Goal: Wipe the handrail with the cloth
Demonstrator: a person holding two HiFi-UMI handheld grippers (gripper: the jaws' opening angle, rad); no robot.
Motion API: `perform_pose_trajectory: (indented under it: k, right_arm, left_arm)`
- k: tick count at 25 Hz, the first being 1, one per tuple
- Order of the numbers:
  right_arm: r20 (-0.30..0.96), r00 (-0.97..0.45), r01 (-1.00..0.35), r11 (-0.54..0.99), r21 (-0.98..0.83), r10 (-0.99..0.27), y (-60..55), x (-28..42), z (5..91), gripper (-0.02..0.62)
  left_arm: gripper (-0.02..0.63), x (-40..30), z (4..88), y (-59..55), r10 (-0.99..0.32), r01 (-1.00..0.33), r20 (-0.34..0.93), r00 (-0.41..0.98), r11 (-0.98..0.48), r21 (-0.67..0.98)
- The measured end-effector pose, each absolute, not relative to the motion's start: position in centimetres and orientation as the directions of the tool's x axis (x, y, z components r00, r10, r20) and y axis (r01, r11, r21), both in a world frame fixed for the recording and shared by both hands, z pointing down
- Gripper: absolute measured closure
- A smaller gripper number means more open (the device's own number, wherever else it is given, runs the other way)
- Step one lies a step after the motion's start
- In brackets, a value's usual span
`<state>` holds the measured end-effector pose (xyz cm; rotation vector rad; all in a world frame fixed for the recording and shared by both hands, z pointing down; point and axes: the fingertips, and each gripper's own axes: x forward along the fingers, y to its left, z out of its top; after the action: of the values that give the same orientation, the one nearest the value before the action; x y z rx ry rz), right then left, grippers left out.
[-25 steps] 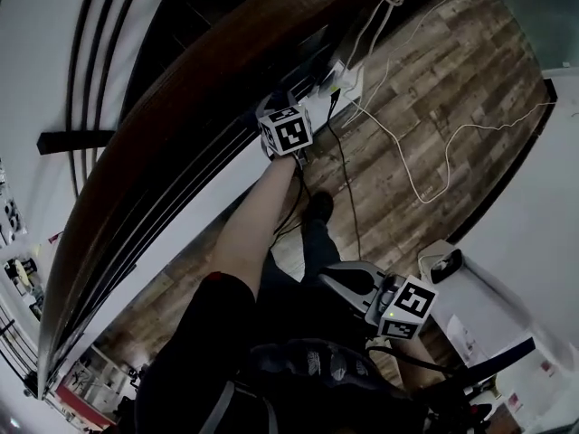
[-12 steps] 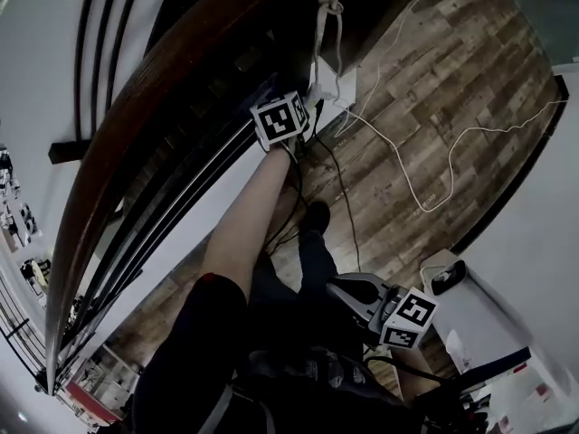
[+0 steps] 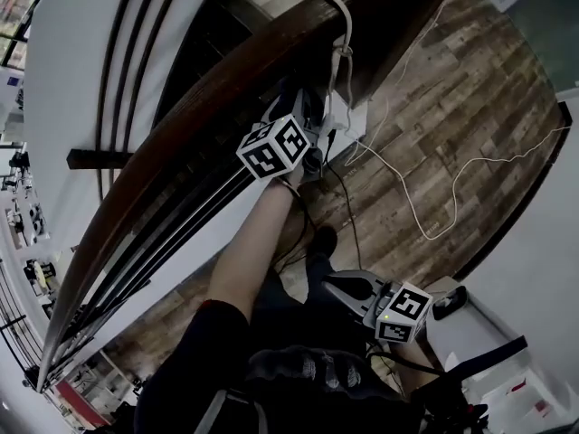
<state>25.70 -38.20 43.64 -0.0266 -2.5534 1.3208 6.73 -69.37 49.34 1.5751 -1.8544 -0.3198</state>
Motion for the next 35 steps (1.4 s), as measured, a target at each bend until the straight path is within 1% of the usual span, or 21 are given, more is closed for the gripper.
perform_pose_trajectory:
  k: [2, 5, 7, 9, 10, 14, 19, 24, 27, 30, 35]
  right_arm:
    - [0.236, -0.961, -0.111, 0.586, -0.803, 0.142, -37.8, 26.0, 43.8, 0.591]
    - [0.243, -0.959, -0.116, 0.583, -0.804, 0.144, -37.7, 26.6, 43.7, 0.592]
    - [0.241, -0.960, -0.115, 0.587, -0.801, 0.142, -37.8, 26.7, 43.6, 0.592]
    - [0.234, -0.962, -0.107, 0.594, -0.798, 0.141, -37.9, 26.7, 43.4, 0.591]
    - [0.229, -0.963, -0.101, 0.596, -0.797, 0.144, -37.8, 26.8, 43.3, 0.592]
    - [0.210, -0.962, -0.061, 0.611, -0.789, 0.176, -36.9, 26.4, 42.6, 0.591]
    - [0.190, -0.956, -0.013, 0.613, -0.790, 0.224, -35.4, 24.3, 42.3, 0.592]
    - [0.221, -0.937, 0.011, 0.655, -0.756, 0.271, -31.3, 20.9, 41.9, 0.592]
    - [0.250, -0.924, 0.014, 0.678, -0.735, 0.290, -27.1, 17.7, 41.6, 0.592]
    - [0.277, -0.911, 0.022, 0.709, -0.705, 0.304, -21.7, 13.4, 41.3, 0.592]
    - [0.256, -0.901, 0.072, 0.703, -0.708, 0.350, -13.0, 6.8, 38.6, 0.592]
  left_arm:
    - [0.509, 6.3, 49.7, -70.2, -0.917, -0.784, 0.394, -0.062, 0.289, 0.549]
    - [0.509, 6.1, 49.9, -70.4, -0.890, -0.808, 0.445, -0.104, 0.336, 0.483]
    - [0.509, 6.0, 50.3, -70.5, -0.862, -0.866, 0.486, -0.143, 0.347, 0.361]
    - [0.509, 6.2, 50.3, -70.6, -0.836, -0.926, 0.520, -0.172, 0.318, 0.205]
    - [0.509, 6.5, 50.3, -70.5, -0.828, -0.943, 0.533, -0.174, 0.296, 0.152]
    - [0.509, 6.1, 50.4, -67.8, -0.806, -0.966, 0.560, -0.190, 0.254, 0.038]
    - [0.508, 2.4, 50.5, -62.1, -0.794, -0.961, 0.573, -0.204, 0.274, 0.038]
    - [0.508, -2.1, 50.8, -55.2, -0.794, -0.944, 0.573, -0.205, 0.315, 0.099]
    - [0.508, -5.1, 51.0, -49.6, -0.800, -0.936, 0.570, -0.186, 0.320, 0.145]
    - [0.508, -8.6, 50.7, -43.0, -0.810, -0.941, 0.557, -0.182, 0.308, 0.141]
    - [0.508, -15.5, 51.0, -31.0, -0.798, -0.934, 0.570, -0.197, 0.329, 0.137]
